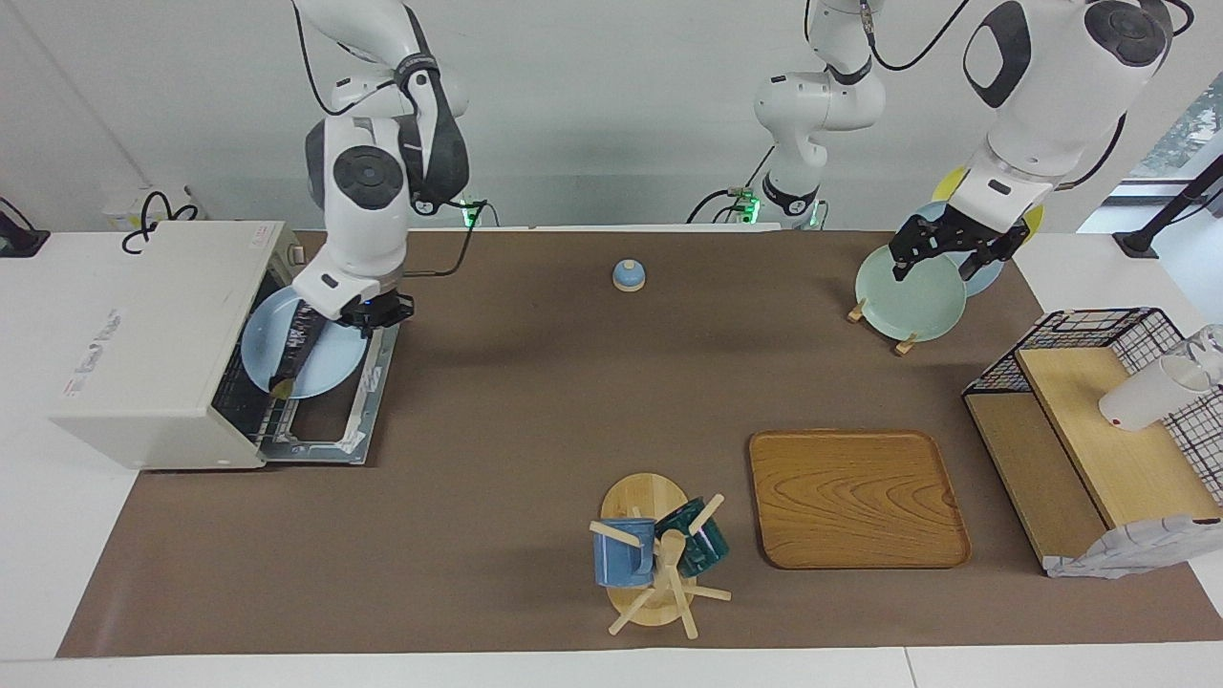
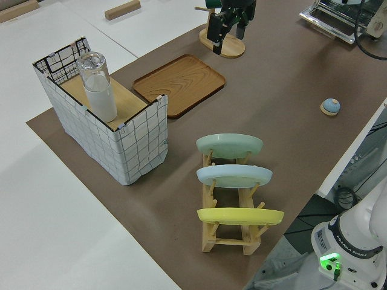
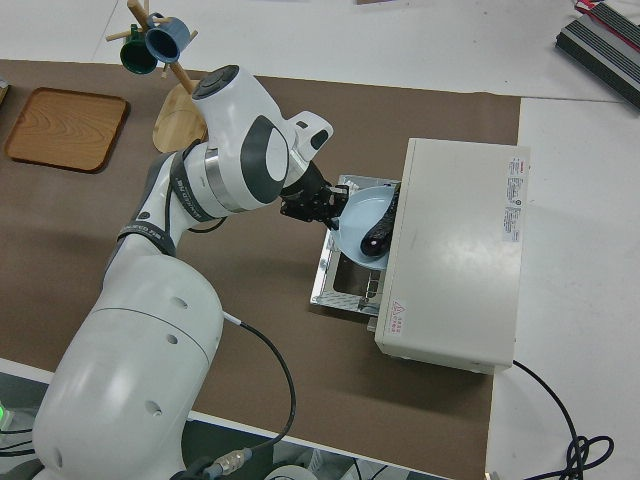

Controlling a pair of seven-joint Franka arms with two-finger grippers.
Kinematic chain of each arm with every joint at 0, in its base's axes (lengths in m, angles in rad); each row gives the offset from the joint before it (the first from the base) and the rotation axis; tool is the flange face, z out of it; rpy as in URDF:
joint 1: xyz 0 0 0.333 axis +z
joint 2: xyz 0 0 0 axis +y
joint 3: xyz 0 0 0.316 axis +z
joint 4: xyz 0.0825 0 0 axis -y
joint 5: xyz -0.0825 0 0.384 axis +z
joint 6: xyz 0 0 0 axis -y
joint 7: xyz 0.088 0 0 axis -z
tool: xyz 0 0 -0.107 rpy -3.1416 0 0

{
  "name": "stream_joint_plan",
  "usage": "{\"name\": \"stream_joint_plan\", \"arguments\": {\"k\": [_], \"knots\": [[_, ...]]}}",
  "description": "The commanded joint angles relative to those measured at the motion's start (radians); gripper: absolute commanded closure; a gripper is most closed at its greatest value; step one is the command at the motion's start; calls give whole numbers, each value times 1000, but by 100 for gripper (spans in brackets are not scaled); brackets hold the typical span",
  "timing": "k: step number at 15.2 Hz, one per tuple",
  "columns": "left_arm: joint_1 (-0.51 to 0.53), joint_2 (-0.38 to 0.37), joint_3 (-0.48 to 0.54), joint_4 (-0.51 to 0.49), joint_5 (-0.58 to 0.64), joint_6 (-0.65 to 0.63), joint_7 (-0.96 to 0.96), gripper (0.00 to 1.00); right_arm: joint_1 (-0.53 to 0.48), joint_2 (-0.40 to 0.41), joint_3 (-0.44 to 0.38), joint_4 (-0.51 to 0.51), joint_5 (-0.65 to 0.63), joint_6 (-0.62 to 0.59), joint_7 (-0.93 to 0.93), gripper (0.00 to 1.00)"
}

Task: Put eggplant into oven
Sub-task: 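Insert the eggplant into the oven and open the right gripper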

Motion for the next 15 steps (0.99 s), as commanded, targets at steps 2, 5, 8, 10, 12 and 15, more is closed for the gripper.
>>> {"name": "stream_joint_plan", "arguments": {"k": [2, 5, 8, 10, 12, 15], "knots": [[11, -5, -9, -1, 17, -6, -8, 0, -86, -45, 17, -102, -29, 137, -108, 100], [11, -6, -6, -1, 17, -2, -8, 0, -121, -48, 19, -140, -29, 188, -142, 100], [11, -6, -6, -1, 17, -2, -8, 0, -131, -65, 19, -180, -18, 202, -133, 100], [11, -6, -6, -1, 17, -2, -8, 0, -144, -66, 19, -183, -10, 206, -133, 82], [11, -6, -6, -1, 17, -2, -8, 0, -149, -65, 19, -180, 17, 205, -136, 70], [11, -5, -6, -1, 17, -2, -8, 0, -135, -65, 25, -156, 20, 144, -139, 61]]}}
